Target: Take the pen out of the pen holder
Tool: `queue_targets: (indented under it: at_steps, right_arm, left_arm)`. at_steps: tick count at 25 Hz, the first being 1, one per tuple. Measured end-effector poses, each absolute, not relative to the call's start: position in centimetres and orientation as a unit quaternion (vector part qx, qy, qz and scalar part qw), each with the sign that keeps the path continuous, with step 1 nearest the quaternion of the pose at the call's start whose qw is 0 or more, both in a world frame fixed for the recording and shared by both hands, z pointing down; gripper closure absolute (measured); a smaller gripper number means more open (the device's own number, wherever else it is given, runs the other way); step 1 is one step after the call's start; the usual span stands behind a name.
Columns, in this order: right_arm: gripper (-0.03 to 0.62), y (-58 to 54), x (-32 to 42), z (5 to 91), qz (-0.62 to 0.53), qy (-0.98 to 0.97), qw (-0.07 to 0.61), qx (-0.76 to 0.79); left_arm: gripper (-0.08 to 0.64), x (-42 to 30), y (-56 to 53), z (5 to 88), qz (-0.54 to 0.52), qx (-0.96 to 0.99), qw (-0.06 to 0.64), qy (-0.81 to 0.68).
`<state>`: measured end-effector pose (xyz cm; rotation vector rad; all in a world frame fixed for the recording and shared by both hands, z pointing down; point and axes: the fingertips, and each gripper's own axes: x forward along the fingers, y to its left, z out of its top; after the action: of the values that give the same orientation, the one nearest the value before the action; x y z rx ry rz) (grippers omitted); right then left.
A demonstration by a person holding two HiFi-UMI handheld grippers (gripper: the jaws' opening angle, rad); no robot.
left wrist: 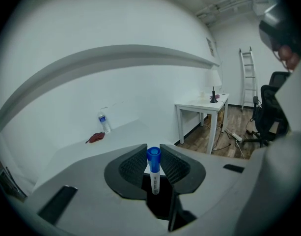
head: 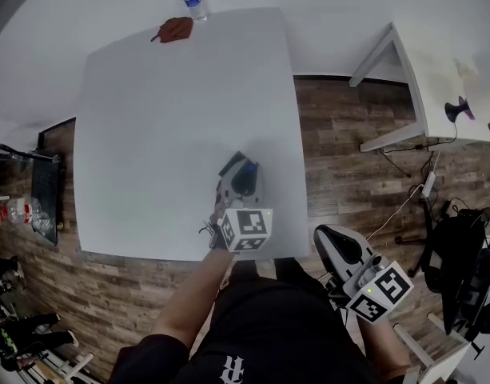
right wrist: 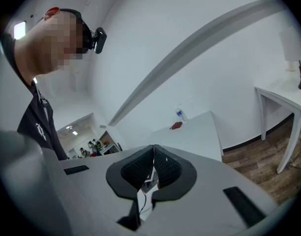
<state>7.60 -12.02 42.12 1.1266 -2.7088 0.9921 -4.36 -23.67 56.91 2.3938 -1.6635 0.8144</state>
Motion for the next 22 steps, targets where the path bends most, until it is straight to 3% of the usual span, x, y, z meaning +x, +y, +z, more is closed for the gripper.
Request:
queue_targets:
  at_steps: [22]
  right_arm:
    - [0.577, -12.6, 3.9, 38.5, 0.238, -0.91, 0.023, 0.338]
  left_arm:
    - [0.479, -3.6, -16.5, 42.0, 0.202, 0.847, 0.016, -0.491]
